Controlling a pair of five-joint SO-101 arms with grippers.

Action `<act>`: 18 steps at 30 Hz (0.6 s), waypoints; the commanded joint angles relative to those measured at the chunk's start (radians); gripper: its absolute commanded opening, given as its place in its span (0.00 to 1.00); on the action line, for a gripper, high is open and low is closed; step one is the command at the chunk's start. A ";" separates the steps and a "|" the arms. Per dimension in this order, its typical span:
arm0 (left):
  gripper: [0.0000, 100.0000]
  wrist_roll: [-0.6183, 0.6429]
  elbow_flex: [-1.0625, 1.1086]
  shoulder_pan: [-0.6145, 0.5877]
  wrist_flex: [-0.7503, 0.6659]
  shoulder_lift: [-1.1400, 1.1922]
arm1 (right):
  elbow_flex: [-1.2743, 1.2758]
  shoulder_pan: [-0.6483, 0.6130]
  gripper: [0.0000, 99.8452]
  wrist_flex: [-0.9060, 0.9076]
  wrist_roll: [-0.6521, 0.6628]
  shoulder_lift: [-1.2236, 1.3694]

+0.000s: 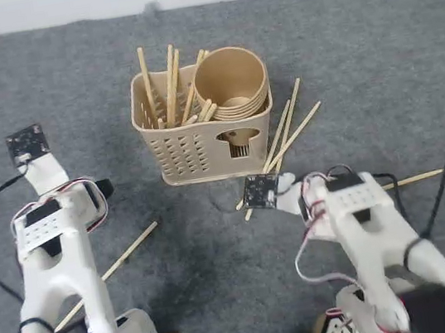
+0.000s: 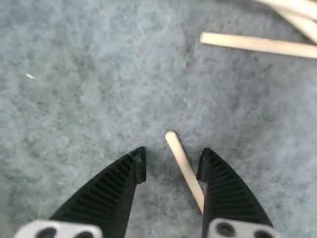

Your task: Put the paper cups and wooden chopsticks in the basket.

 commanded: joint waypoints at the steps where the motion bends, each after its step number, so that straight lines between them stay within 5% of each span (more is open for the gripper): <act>1: 0.28 -0.008 -0.044 0.000 -0.002 0.000 | -0.084 -0.004 0.19 0.030 0.008 0.033; 5: 0.28 -0.008 -0.044 0.000 -0.002 0.000 | -0.086 -0.010 0.16 0.031 0.008 0.035; 9: 0.28 -0.008 -0.044 0.000 -0.002 0.000 | -0.083 -0.010 0.01 0.033 0.008 0.035; 18: 0.28 -0.008 -0.044 -0.005 -0.002 0.000 | -0.081 -0.012 0.01 0.157 -0.014 0.033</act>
